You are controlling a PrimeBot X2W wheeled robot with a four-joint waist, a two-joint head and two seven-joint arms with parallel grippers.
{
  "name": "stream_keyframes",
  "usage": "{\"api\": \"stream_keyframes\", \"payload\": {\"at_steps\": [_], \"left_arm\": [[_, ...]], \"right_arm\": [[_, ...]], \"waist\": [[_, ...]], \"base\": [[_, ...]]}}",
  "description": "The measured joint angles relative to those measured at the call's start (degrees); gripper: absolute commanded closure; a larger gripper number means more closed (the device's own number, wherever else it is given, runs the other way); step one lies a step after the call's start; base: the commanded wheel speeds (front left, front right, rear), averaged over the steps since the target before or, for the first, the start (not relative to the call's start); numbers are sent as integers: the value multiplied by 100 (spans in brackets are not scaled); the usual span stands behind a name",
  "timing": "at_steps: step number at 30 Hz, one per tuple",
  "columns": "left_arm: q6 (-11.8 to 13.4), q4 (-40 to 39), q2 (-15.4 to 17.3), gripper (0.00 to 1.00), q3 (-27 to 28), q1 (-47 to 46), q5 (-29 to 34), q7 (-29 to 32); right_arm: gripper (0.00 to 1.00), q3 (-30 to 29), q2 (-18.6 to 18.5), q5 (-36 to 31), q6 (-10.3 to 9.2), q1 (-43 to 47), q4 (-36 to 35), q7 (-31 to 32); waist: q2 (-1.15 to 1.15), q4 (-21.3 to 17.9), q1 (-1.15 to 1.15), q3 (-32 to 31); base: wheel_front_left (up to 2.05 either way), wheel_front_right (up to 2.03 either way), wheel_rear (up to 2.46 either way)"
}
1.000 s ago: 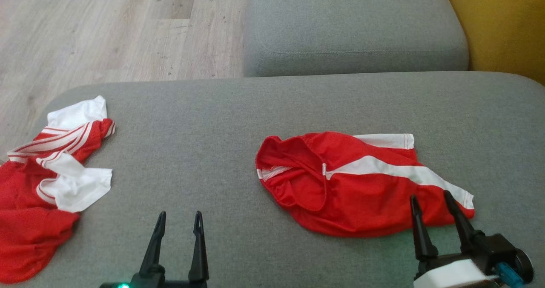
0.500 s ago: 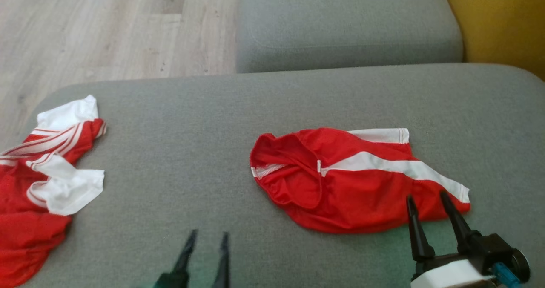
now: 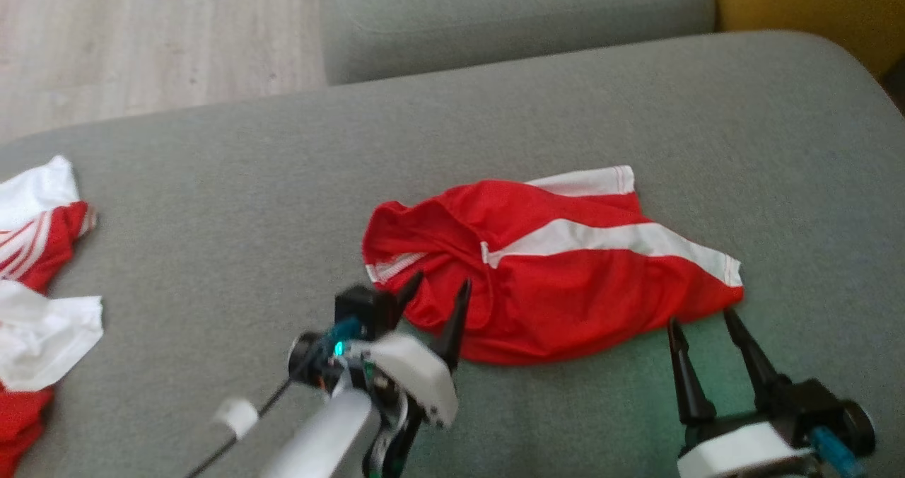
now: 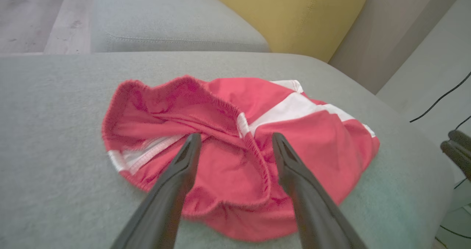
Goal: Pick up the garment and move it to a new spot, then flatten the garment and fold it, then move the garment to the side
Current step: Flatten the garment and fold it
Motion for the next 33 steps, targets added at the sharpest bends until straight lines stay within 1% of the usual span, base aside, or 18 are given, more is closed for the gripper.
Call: {"api": "stream_keyframes", "payload": {"at_steps": [2, 4, 7, 9, 12, 22, 23, 24, 26, 27, 28, 29, 33], "left_arm": [[129, 120, -1, 0, -112, -302, -202, 63], [176, 294, -5, 0, -169, -607, -403, 146], [170, 513, -7, 0, -312, -889, -778, 263], [165, 575, -12, 0, -346, -931, -886, 307], [138, 771, -13, 0, -486, -1009, -1206, 307], [142, 1452, -20, 0, -732, -1578, -1512, 112], [136, 1518, -20, 11, -766, -1608, -1543, 97], [121, 1573, -20, 11, -811, -1633, -1560, 94], [85, 1647, -21, 49, -886, -1643, -1631, 71], [67, 1666, -21, 62, -912, -1642, -1669, 44], [37, 1681, -21, 73, -944, -1644, -1707, 37], [33, 1692, -21, 100, -1003, -1644, -1737, 33], [-9, 1705, -23, 100, -1114, -1645, -1789, -200]], "right_arm": [[0, -8, 0, 2, 0, -108, 0, 0], [0, 19, 0, 2, 0, -241, -4, 0], [0, 63, -1, 2, 0, -342, -14, 0], [0, 73, -1, 2, 0, -341, -8, 0], [0, 103, -1, 5, 0, -346, -8, 0], [0, 196, -1, 120, 0, -541, -9, 0], [0, 194, -1, 120, 0, -541, -8, 0], [0, 193, -1, 121, 0, -541, -9, 0], [0, 193, -1, 122, 0, -541, -9, 0], [0, 189, -1, 131, 0, -541, -9, 0], [0, 187, -1, 158, 0, -541, -10, 0], [0, 182, -1, 171, 0, -541, -10, 0], [0, 119, -1, 172, 0, -539, -10, 0]], "waist": [[0, -95, 0, 94], [0, -196, 1, 176], [0, -339, 0, 285], [0, -383, 0, 319], [0, -507, 0, 424], [0, -786, 0, 692], [0, -802, 0, 706], [0, -816, 0, 721], [0, -835, 0, 738], [0, -839, 0, 743], [0, -838, 0, 746], [0, -832, 0, 748], [0, -759, -1, 723]], "base": [[0, 0, 0], [0, 0, 0], [0, 0, 0], [0, 0, 0], [0, 0, 0], [0, 0, 0], [0, 0, 0], [0, 0, 0], [0, 0, 0], [0, 0, 0], [0, 0, 0], [0, 0, 0], [0, 0, 0]]}}
